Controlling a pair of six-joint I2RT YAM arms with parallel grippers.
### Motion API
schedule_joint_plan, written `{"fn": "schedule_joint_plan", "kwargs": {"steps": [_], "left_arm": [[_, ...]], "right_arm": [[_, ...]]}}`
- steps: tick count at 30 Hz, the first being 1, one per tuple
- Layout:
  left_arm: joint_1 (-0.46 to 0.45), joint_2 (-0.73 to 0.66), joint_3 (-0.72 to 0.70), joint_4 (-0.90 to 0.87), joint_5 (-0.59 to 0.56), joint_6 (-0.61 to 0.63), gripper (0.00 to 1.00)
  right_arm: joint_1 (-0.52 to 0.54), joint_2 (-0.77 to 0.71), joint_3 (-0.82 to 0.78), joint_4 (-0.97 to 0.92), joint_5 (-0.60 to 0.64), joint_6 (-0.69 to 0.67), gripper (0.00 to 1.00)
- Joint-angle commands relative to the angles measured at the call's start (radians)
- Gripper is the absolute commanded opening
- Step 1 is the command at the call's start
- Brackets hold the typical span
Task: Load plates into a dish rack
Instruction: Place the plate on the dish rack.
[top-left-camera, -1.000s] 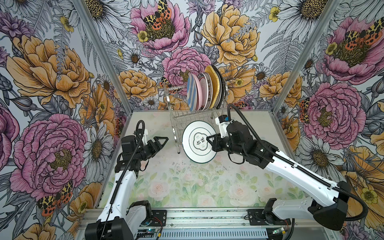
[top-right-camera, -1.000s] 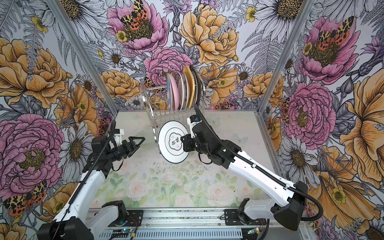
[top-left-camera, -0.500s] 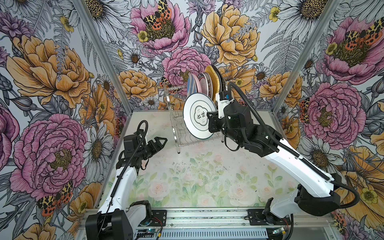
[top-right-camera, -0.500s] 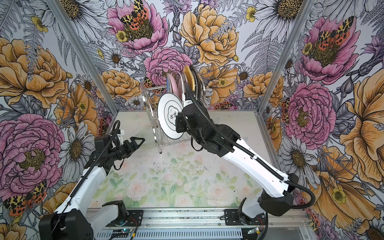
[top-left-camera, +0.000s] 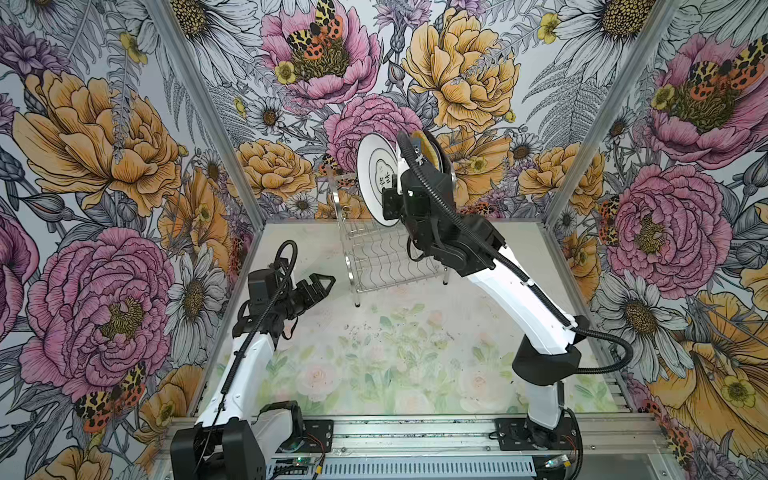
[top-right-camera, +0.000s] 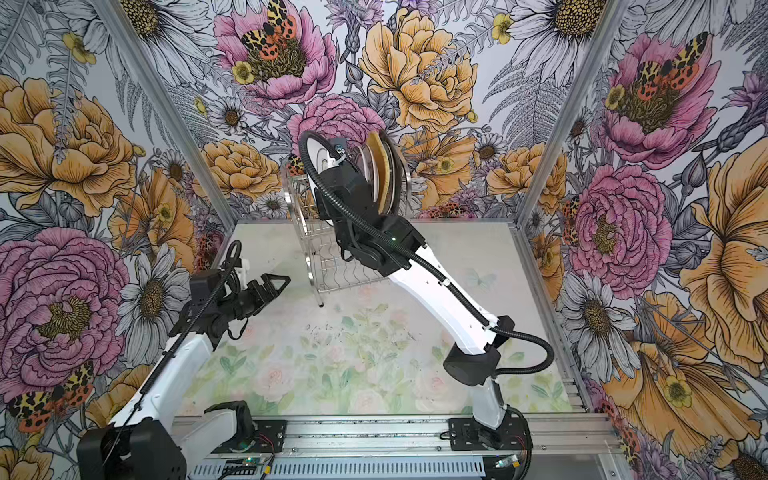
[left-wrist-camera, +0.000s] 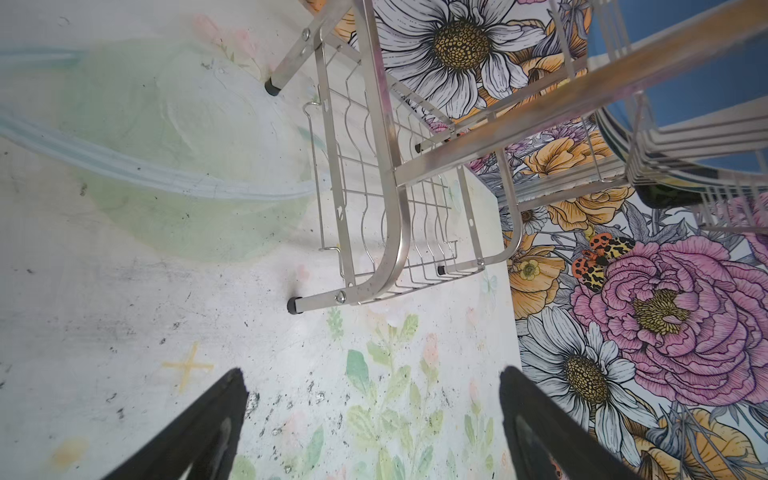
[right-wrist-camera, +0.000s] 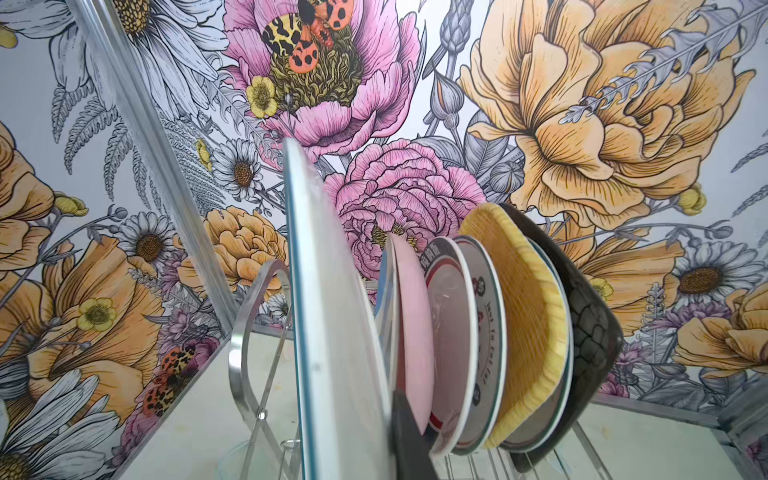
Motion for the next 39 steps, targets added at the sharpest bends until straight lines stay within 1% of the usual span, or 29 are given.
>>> {"fn": "schedule_joint_plan", "kwargs": {"steps": [1,5,21,31,39], "left_arm": [[0.002,0.010,0.016,0.015,-0.014,0.017,0.95],[0.002,0.010,0.014,0.015,-0.015,0.018,0.96],[0.010,0.017,0.016,0.015,-0.013,0.017,0.97],[0.014,0.016,0.012,0.019,-0.010,0.016,0.97],[0.016,0.014,0.012,0.020,-0.010,0.014,0.97]], "right_arm": [[-0.004,0.089,0.130,0.039,0.092,-0.088,0.00],[-0.023,0.156,0.190,0.058,0.110,-0.089,0.00],[-0.070,0.287,0.190,0.243,0.149,-0.108,0.00],[-0.078,0.332,0.190,0.275,0.149,-0.103,0.00],[-0.077,0.360,0.190,0.294,0.184,-0.108,0.00]]}}
